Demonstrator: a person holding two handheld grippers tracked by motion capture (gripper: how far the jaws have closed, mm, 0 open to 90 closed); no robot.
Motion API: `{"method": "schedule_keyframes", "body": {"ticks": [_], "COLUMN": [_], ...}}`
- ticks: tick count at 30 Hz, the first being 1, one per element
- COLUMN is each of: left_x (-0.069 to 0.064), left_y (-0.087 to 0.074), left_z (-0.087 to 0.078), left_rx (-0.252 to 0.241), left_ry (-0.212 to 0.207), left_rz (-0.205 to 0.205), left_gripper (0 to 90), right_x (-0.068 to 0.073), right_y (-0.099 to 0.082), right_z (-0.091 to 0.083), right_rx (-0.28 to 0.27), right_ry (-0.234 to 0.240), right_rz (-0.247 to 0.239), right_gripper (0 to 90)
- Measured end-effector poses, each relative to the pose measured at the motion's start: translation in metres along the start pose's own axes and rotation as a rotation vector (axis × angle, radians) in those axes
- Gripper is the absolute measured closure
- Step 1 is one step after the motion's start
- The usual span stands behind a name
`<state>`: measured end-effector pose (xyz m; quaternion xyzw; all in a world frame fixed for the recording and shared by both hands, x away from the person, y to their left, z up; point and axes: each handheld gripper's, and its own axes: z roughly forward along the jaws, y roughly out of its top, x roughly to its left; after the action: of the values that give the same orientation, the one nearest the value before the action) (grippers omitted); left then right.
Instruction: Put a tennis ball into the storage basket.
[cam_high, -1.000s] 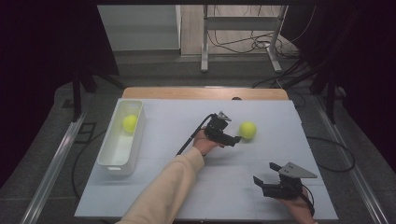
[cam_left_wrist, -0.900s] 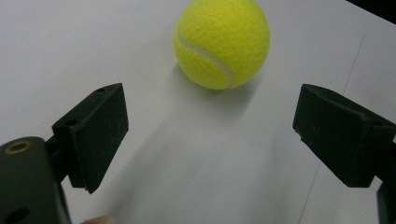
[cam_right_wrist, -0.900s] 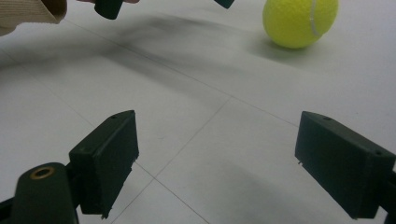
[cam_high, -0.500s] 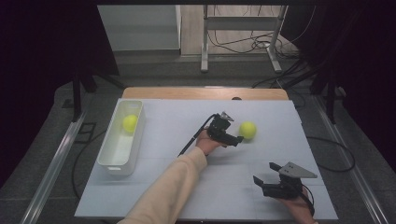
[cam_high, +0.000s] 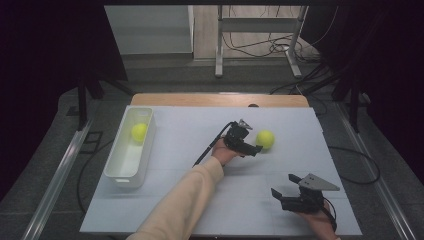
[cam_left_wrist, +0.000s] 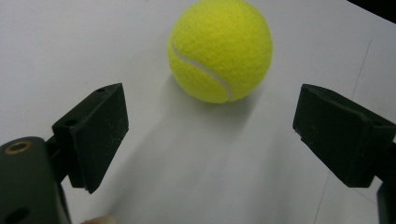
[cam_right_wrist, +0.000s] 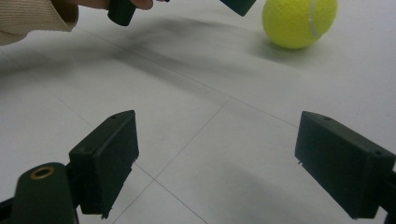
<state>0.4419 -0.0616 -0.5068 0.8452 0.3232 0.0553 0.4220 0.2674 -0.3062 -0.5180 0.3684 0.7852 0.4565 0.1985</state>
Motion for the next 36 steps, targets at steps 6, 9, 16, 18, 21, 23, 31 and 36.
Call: {"method": "schedule_keyframes", "body": {"ticks": [6,9,16,18,21,23,31,36], "left_x": [-0.003,-0.004,-0.006,-0.006,-0.006,-0.007,-0.006,-0.006], "left_y": [0.003,0.005,0.009,0.009,0.009,0.009,0.012,0.013], "left_z": [0.004,0.005,0.010,0.012,0.014,0.014,0.017,0.020], "left_rx": [0.002,0.005,0.005,0.006,0.007,0.007,0.005,0.012], "left_ry": [-0.009,-0.010,-0.011,-0.012,-0.013,-0.013,-0.012,-0.009], "left_rz": [0.006,0.009,0.011,0.010,0.013,0.013,0.006,0.013], "left_gripper": [11.1,11.1,11.1,11.1,11.1,11.1,11.1,11.1], "right_x": [0.000,0.000,0.000,-0.001,-0.001,-0.001,0.000,0.000], "right_y": [0.000,0.000,0.000,0.000,0.000,0.000,0.000,0.000], "right_z": [0.000,0.000,0.000,0.000,0.000,0.000,0.001,0.000], "right_rx": [-0.001,-0.001,-0.003,-0.003,-0.003,-0.003,0.002,0.003], "right_ry": [0.001,0.001,0.004,0.004,0.005,0.004,0.001,-0.001], "right_rz": [0.002,0.002,0.005,0.006,0.005,0.005,-0.003,-0.005], "right_gripper": [14.1,14.1,14.1,14.0,14.1,14.1,14.0,14.1]}}
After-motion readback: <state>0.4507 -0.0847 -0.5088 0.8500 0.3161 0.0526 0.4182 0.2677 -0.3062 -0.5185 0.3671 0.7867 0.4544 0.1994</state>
